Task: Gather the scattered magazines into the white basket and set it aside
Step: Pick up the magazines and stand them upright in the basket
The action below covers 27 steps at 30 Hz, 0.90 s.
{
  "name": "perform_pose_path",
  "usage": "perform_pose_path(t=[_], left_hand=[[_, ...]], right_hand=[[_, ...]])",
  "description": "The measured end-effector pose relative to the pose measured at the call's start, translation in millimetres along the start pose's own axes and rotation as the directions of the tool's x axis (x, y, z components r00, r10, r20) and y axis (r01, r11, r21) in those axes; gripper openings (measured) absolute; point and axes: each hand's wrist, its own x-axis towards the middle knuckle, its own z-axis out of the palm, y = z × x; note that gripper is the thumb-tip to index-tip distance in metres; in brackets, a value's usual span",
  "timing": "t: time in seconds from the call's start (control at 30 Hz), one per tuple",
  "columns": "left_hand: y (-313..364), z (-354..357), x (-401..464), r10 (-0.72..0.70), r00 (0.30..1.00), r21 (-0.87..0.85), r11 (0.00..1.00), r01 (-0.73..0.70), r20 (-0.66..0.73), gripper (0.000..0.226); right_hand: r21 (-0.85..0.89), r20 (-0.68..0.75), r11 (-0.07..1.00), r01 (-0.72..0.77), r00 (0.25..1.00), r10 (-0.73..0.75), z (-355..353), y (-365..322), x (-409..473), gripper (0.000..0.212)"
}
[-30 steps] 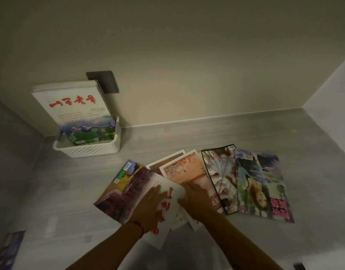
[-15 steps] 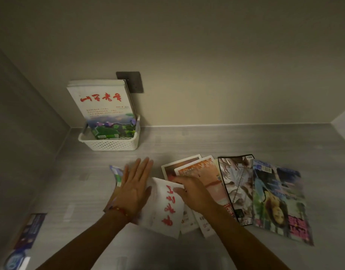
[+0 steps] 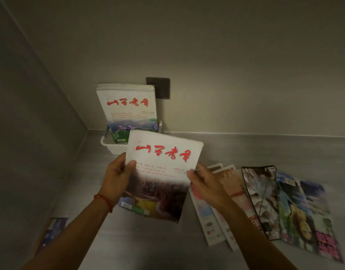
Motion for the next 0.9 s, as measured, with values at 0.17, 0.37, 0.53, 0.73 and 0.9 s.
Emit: perform_pose_path(t=[0.17, 0.37, 0.53, 0.73, 0.9], left_hand=[[23.3, -52.0, 42.9, 0.089, 0.994, -0.180, 0.979, -0.098, -0.056, 0.026], [64.6, -108.6, 125.0, 0.353, 0.905, 0.162, 0.933, -0.321, -0.238, 0.024], [60.8, -123.7, 168.1, 0.279, 0.936, 0.193, 0.952, -0.239, -0.217, 0.028], [21.8, -129.7, 198.7, 0.166, 0.963, 0.180, 0.975, -0.128, -0.212, 0.026], [-12.2, -129.0, 215.1, 0.086, 0.978, 0.194, 0.980, -0.048, -0.192, 0.023]], right_hand=[[-0.398, -0.154, 0.875, 0.274, 0.921, -0.358, 25.9, -75.7, 54.6, 0.010], [-0.602, -0.171, 0.709, 0.368, 0.808, -0.564, 53.2, -161.4, 125.7, 0.023], [-0.602, -0.220, 0.739, 0.302, 0.827, -0.517, 75.8, -171.1, 168.6, 0.026], [-0.613, -0.163, 0.760, 0.215, 0.907, -0.388, 89.6, -152.2, 200.1, 0.026], [-0.656, -0.135, 0.742, 0.141, 0.945, -0.299, 96.0, -133.1, 217.2, 0.025]])
